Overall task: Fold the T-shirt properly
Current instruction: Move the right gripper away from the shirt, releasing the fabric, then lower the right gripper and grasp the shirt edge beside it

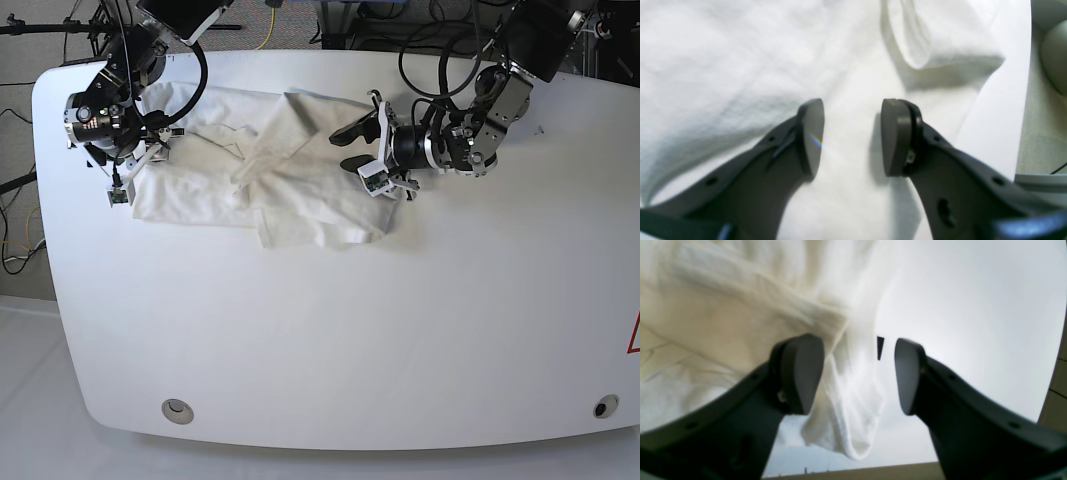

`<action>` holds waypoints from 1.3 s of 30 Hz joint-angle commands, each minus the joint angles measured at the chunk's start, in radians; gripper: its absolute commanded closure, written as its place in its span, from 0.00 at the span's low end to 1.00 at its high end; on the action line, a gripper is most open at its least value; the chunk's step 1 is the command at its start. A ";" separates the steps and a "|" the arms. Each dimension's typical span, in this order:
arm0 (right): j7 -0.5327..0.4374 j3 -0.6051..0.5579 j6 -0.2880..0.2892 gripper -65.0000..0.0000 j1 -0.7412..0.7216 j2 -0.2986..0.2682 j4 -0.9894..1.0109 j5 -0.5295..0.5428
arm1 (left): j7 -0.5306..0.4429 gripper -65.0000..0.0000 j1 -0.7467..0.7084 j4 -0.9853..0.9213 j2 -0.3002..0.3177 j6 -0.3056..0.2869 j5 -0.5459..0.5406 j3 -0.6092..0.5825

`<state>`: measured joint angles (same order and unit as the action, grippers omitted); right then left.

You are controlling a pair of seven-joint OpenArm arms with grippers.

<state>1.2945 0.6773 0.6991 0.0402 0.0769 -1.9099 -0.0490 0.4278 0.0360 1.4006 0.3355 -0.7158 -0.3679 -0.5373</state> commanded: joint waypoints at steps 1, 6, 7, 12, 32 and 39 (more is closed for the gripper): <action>-0.008 0.002 -0.001 0.45 -0.012 0.001 -0.017 0.001 | 0.059 0.59 0.003 -0.004 0.010 0.018 0.046 0.001; -0.006 0.019 -0.001 0.45 -0.012 -0.002 0.026 0.065 | 0.059 0.59 0.002 -0.004 0.012 0.018 0.046 0.001; -0.006 0.043 -0.001 0.45 -0.012 -0.006 0.048 0.094 | 0.059 0.59 0.002 -0.004 0.012 0.018 0.046 0.001; -0.006 0.163 -0.001 0.45 -0.036 -0.038 0.192 0.242 | 0.059 0.59 0.002 -0.004 0.012 0.018 0.046 0.001; -0.049 0.186 -0.001 0.45 -0.033 -0.190 0.401 0.499 | 0.059 0.59 0.000 -0.004 0.014 0.018 0.046 0.001; -0.049 0.186 -0.001 0.45 -0.039 -0.194 0.399 0.499 | 0.059 0.59 0.000 -0.004 0.014 0.018 0.046 0.001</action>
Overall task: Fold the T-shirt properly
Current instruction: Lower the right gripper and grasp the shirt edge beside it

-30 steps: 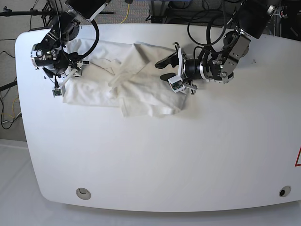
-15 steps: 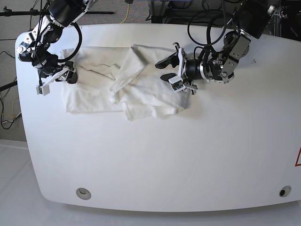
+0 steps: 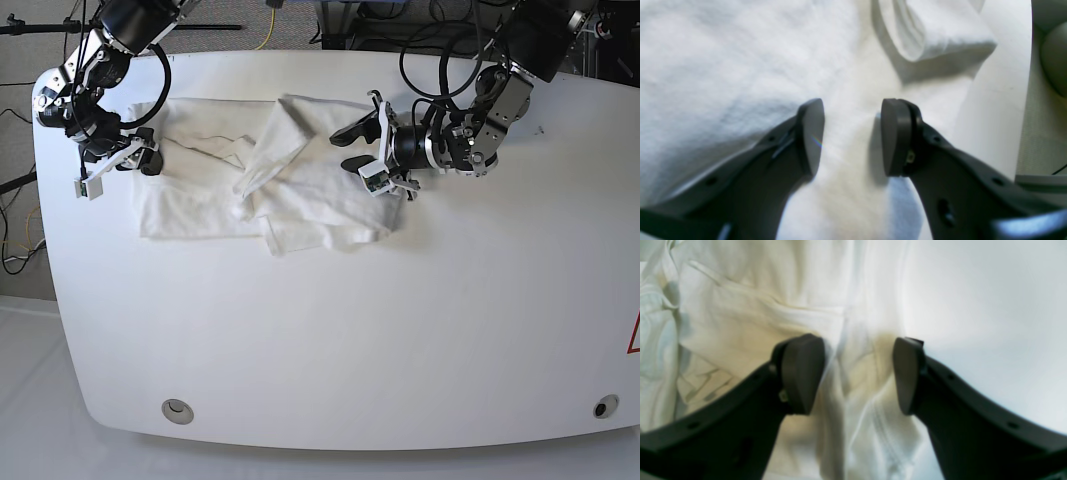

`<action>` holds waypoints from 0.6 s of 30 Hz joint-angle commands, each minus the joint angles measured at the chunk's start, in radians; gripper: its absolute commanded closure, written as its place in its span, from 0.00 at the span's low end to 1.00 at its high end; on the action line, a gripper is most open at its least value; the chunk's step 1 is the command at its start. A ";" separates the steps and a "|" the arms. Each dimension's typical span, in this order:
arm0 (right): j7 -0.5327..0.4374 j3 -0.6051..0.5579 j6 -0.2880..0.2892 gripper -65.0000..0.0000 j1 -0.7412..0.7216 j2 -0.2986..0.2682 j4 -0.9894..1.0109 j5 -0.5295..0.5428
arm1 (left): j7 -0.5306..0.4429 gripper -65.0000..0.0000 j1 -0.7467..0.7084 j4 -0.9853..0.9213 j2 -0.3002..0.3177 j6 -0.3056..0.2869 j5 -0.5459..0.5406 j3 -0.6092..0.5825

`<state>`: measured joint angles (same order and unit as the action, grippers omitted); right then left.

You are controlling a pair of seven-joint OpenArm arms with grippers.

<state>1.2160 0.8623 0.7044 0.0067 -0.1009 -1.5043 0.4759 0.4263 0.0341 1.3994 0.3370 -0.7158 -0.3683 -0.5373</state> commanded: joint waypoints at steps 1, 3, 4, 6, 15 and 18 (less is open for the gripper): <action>0.029 0.001 -0.006 0.45 -0.007 -0.020 -0.008 -0.024 | 0.061 0.59 0.002 -0.002 0.012 0.018 0.047 0.001; 0.029 0.001 -0.006 0.45 -0.009 -0.035 -0.008 -0.024 | 0.061 0.59 0.002 -0.002 0.012 0.018 0.047 0.001; 0.029 0.001 -0.006 0.45 -0.009 -0.041 -0.008 -0.024 | 0.061 0.59 0.002 -0.002 0.012 0.018 0.047 0.001; 0.029 0.001 -0.006 0.45 -0.014 -0.049 -0.008 -0.024 | 0.061 0.59 0.002 -0.004 0.012 0.018 0.047 0.001; 0.029 0.058 -0.006 0.45 -0.024 -0.055 -0.008 -0.024 | 0.061 0.59 0.002 -0.004 0.010 0.018 0.047 0.001; 0.029 0.056 -0.006 0.45 -0.034 -0.056 -0.003 -0.024 | 0.061 0.59 0.002 -0.004 0.009 0.018 0.047 0.001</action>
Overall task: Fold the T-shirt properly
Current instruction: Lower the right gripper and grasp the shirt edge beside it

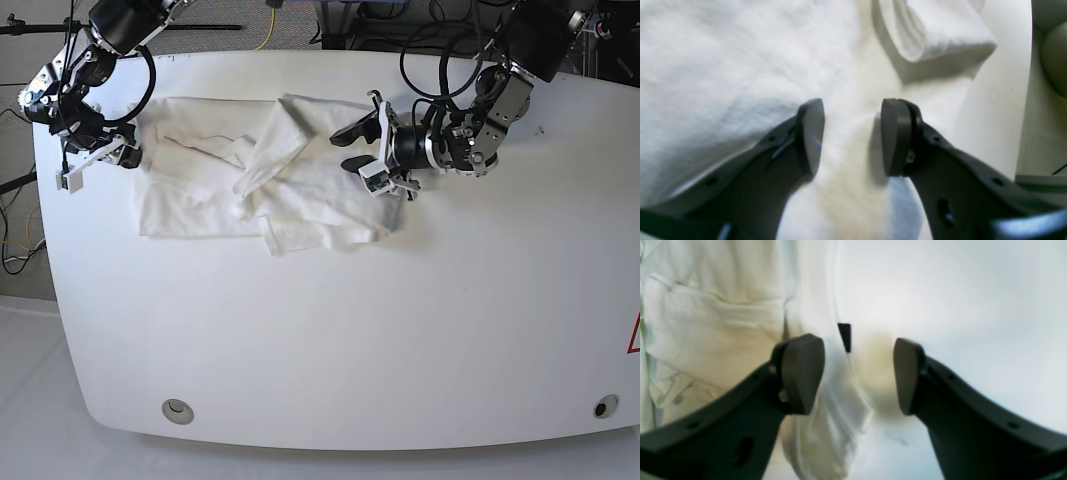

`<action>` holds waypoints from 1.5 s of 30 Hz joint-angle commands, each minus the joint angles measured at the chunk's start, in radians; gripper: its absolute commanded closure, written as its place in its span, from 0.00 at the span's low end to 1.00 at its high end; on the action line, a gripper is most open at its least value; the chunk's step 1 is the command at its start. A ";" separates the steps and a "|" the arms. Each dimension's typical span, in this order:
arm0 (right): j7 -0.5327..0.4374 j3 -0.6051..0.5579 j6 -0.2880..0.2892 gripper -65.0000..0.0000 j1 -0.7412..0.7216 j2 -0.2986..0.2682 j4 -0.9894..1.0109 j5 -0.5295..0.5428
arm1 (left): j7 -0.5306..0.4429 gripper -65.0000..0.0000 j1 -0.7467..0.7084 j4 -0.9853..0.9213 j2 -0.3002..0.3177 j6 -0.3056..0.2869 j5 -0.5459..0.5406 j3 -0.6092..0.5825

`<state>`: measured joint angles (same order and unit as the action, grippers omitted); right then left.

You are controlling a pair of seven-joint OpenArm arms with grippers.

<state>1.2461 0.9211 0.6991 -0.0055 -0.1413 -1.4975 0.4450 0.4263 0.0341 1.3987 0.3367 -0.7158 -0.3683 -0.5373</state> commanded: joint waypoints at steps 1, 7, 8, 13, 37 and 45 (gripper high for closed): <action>-0.001 -0.003 -0.001 0.45 -0.021 -0.016 -0.010 0.007 | 0.061 0.59 0.002 -0.003 0.008 0.018 0.047 0.001; 0.019 -0.003 -0.001 0.45 -0.024 -0.010 -0.008 0.008 | 0.061 0.59 0.002 -0.003 0.006 0.018 0.047 0.000; 0.028 -0.003 -0.001 0.45 -0.026 -0.007 -0.008 0.008 | 0.061 0.59 0.002 -0.003 0.006 0.018 0.047 0.000; 0.071 -0.003 -0.001 0.45 -0.047 0.024 -0.010 0.010 | 0.061 0.59 0.002 -0.003 0.006 0.018 0.047 0.000; 0.082 -0.073 -0.001 1.00 -0.054 0.062 -0.013 0.010 | 0.061 0.59 0.002 -0.005 0.008 0.018 0.047 0.000; 0.082 -0.075 -0.001 1.00 -0.054 0.059 -0.015 0.010 | 0.061 0.59 0.002 -0.005 0.008 0.018 0.047 0.000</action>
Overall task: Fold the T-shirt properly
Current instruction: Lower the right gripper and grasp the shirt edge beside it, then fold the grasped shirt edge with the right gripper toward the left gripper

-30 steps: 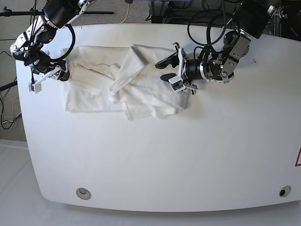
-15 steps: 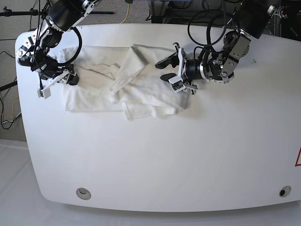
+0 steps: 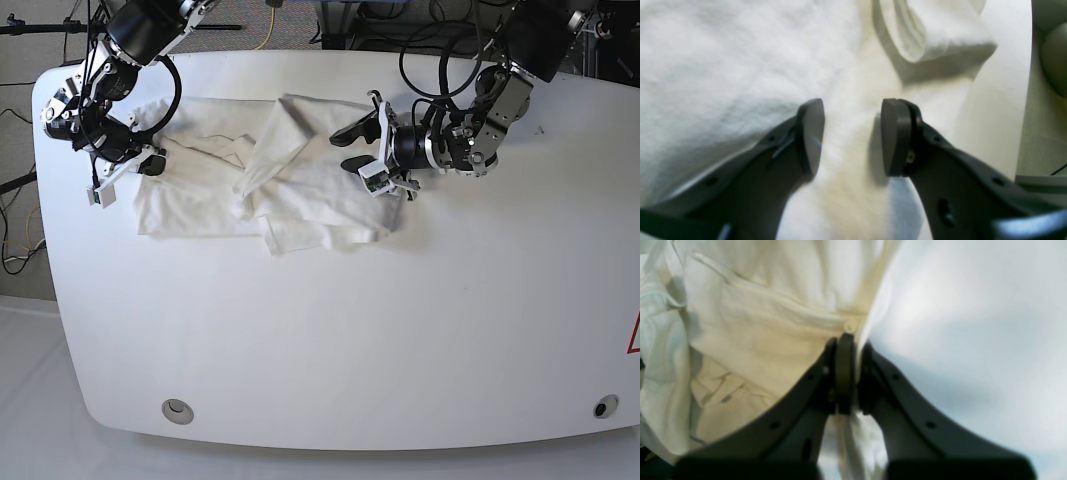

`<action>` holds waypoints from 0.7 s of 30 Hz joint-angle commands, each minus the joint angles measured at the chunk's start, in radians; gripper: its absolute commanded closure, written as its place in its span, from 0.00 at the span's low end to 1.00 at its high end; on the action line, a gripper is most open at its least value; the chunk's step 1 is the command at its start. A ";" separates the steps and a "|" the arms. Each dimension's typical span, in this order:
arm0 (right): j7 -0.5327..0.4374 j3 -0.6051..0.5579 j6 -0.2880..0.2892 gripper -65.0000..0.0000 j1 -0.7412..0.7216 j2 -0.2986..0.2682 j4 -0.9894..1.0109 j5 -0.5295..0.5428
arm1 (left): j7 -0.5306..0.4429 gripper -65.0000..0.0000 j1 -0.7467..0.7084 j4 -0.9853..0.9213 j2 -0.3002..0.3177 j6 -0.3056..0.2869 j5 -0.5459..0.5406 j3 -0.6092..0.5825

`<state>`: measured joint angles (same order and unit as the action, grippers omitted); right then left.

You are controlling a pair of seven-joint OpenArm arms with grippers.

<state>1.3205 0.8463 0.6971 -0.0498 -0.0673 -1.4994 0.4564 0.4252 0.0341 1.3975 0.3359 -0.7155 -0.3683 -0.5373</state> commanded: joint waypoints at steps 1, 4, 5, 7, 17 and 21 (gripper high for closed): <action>0.008 -0.002 0.001 1.00 -0.009 -0.015 -0.014 -0.001 | 0.064 0.59 0.002 -0.004 0.007 0.017 0.047 0.000; 0.008 -0.012 0.001 1.00 -0.015 -0.015 -0.016 -0.001 | 0.064 0.59 0.000 -0.004 0.007 0.017 0.047 0.000; 0.008 -0.019 0.001 1.00 -0.020 -0.015 -0.017 -0.001 | 0.064 0.59 0.000 -0.004 0.007 0.017 0.047 0.000; 0.008 -0.046 0.001 1.00 -0.022 -0.016 -0.040 -0.001 | 0.064 0.59 0.000 -0.004 0.007 0.017 0.047 0.001; 0.076 -0.143 0.001 1.00 -0.015 0.036 -0.254 -0.003 | 0.064 0.59 -0.013 -0.002 0.004 0.017 0.045 0.000; 0.076 -0.190 0.001 1.00 -0.015 0.073 -0.313 -0.003 | 0.064 0.59 -0.013 -0.002 0.004 0.017 0.044 0.000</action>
<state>1.4109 0.6773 0.6968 -0.0505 -0.0051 -1.7664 0.4324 0.4210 0.0246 1.3979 0.3328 -0.7109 -0.3714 -0.5354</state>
